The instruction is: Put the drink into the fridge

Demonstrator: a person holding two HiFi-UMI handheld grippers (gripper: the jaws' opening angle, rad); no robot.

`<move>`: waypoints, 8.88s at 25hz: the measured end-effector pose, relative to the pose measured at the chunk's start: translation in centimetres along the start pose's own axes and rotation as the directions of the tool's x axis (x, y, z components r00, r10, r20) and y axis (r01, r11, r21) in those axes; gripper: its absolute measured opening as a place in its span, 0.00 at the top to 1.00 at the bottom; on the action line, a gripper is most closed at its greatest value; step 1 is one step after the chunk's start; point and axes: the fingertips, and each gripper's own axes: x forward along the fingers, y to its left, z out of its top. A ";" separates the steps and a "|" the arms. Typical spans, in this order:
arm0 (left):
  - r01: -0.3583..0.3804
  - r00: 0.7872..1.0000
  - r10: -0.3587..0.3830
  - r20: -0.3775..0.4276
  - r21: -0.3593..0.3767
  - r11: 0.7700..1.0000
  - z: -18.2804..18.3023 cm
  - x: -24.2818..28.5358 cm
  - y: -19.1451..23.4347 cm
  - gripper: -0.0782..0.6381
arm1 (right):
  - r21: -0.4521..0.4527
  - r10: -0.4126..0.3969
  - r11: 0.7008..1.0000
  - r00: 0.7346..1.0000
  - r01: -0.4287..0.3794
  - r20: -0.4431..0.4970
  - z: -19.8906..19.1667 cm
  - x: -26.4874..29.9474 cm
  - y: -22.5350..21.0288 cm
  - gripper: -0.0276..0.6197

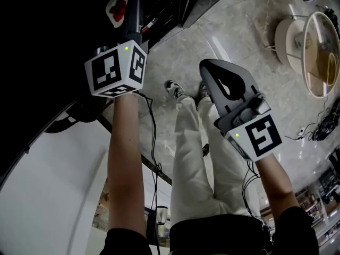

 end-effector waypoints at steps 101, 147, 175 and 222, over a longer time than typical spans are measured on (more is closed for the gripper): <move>0.227 0.944 -0.228 0.237 0.034 0.973 38.9 -24.8 -15.6 0.88 | -0.110 0.027 0.994 0.949 0.008 0.315 33.4 -18.2 13.7 0.94; -0.184 0.945 0.165 0.284 0.044 0.982 42.2 -25.4 0.3 0.88 | -0.274 0.214 0.952 0.940 -0.139 0.265 45.8 0.3 19.5 0.64; -0.340 0.902 0.326 0.285 0.000 0.941 41.9 -26.8 4.3 0.88 | -0.268 -0.024 0.961 0.985 0.069 0.170 47.2 7.4 17.8 0.73; -0.143 0.951 0.142 0.276 -0.015 0.990 38.8 -31.2 -0.3 0.88 | -0.257 0.130 0.964 0.962 -0.066 0.241 43.3 -5.3 21.9 0.74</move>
